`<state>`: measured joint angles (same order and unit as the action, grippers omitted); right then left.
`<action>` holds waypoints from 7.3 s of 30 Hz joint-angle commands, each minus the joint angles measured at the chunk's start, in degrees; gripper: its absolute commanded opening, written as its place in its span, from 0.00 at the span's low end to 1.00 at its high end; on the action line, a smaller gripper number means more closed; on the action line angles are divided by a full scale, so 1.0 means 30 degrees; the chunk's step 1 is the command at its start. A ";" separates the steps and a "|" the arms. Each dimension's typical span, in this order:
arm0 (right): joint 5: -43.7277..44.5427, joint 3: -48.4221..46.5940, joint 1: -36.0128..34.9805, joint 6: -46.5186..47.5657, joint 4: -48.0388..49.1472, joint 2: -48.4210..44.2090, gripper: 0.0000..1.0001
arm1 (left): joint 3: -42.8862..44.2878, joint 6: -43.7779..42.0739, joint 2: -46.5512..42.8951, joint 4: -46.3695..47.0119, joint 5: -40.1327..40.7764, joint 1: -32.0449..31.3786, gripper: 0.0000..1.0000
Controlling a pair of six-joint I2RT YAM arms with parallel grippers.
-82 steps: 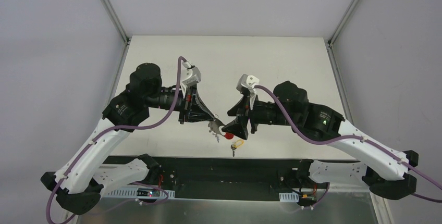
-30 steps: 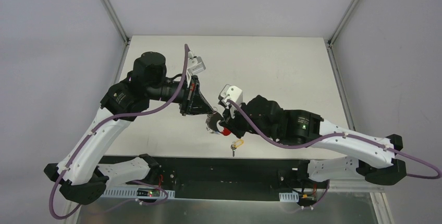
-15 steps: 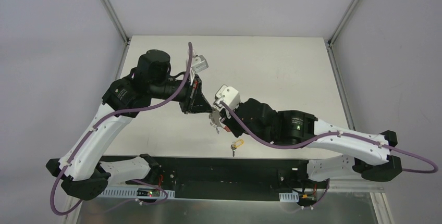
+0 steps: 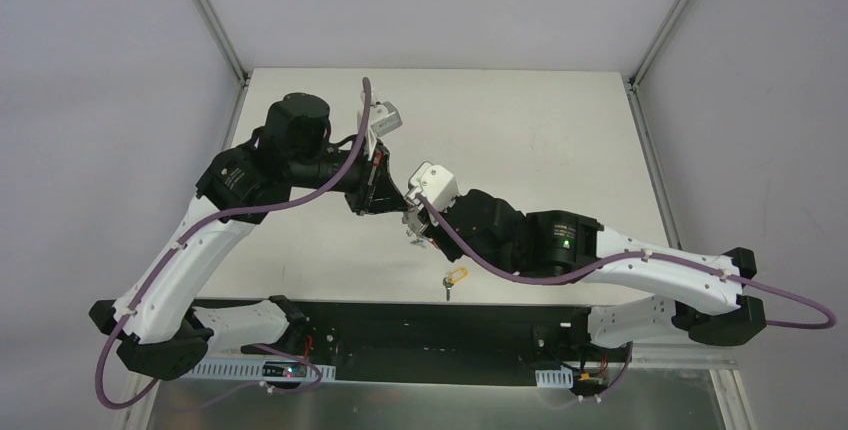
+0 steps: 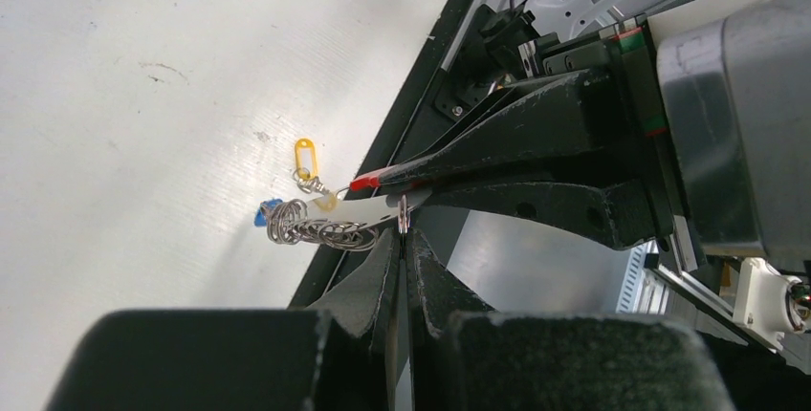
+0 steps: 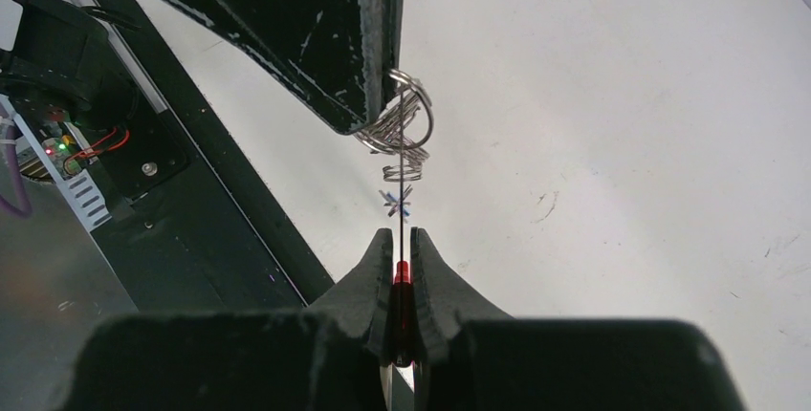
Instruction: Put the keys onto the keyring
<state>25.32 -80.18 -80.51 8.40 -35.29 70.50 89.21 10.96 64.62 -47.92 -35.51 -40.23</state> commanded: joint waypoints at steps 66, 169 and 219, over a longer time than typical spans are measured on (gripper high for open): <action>0.2281 -0.2587 -0.0730 -0.4544 0.2500 0.0750 0.00 | -0.2121 0.0580 -0.2383 0.4852 0.4980 -0.1610 0.00; -1.0192 -0.6915 -0.0336 0.7135 0.4082 -0.1015 0.27 | -1.1573 0.7124 -0.8979 2.7575 -0.2503 -0.1757 0.00; -1.1937 -0.6586 0.2941 0.1138 0.1144 -0.1830 0.00 | -0.7327 0.3297 -0.8151 1.5833 -0.5379 -0.1750 0.33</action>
<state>-7.11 -100.03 -73.08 14.92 -31.99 66.87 63.88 24.16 39.20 3.75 -52.01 -45.06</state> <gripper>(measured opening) 0.005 0.322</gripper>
